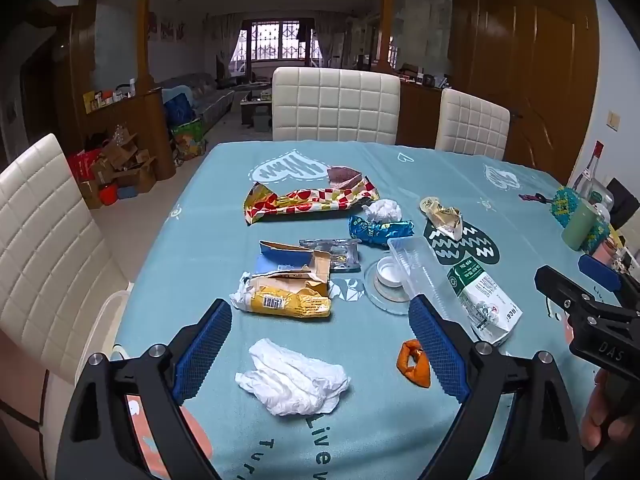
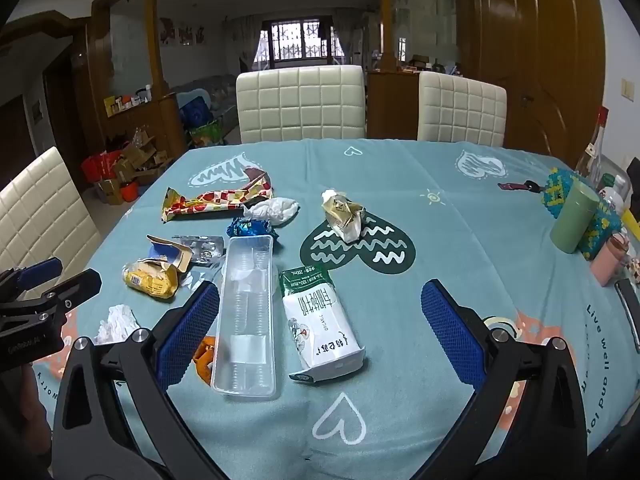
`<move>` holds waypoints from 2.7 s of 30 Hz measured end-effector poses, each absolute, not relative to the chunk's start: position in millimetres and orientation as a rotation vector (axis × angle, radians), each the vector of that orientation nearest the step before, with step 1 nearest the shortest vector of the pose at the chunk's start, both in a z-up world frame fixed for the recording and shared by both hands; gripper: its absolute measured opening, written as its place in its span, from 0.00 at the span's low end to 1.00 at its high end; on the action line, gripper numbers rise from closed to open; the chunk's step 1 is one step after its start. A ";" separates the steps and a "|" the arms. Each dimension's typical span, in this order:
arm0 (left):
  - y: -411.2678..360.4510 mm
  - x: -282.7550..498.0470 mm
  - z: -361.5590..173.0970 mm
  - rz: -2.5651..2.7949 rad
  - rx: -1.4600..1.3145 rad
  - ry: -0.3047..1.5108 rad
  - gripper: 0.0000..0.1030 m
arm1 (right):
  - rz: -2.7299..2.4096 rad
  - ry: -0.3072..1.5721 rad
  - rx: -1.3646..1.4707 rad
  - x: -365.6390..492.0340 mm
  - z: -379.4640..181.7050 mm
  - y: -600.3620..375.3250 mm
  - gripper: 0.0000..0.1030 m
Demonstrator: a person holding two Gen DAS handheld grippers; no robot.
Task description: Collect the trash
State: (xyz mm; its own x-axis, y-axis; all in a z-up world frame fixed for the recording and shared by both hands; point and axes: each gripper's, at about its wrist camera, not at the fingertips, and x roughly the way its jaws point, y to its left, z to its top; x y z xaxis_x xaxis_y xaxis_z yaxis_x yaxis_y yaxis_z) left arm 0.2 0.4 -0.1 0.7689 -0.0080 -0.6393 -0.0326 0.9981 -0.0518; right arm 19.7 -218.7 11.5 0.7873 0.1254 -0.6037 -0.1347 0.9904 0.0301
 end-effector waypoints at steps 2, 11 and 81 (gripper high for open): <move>0.0 -0.4 0.5 0.013 -0.058 0.689 0.85 | 0.141 0.653 -0.012 20.2 11.3 -219.1 0.97; -2.4 3.4 -8.0 0.014 -0.055 0.710 0.85 | 0.144 0.670 -0.001 23.9 8.6 -220.9 0.97; -2.8 3.6 -7.4 -0.020 -0.085 0.732 0.85 | 0.146 0.680 0.016 23.5 6.3 -221.8 0.97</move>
State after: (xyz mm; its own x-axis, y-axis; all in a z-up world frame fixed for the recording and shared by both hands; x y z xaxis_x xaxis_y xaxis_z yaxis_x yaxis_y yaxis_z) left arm 3.6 -2.8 -7.4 0.7435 -0.0476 -0.6670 -0.0118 0.9964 -0.0842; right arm 23.5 -221.8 6.3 0.7679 0.1395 -0.6252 -0.1292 0.9897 0.0621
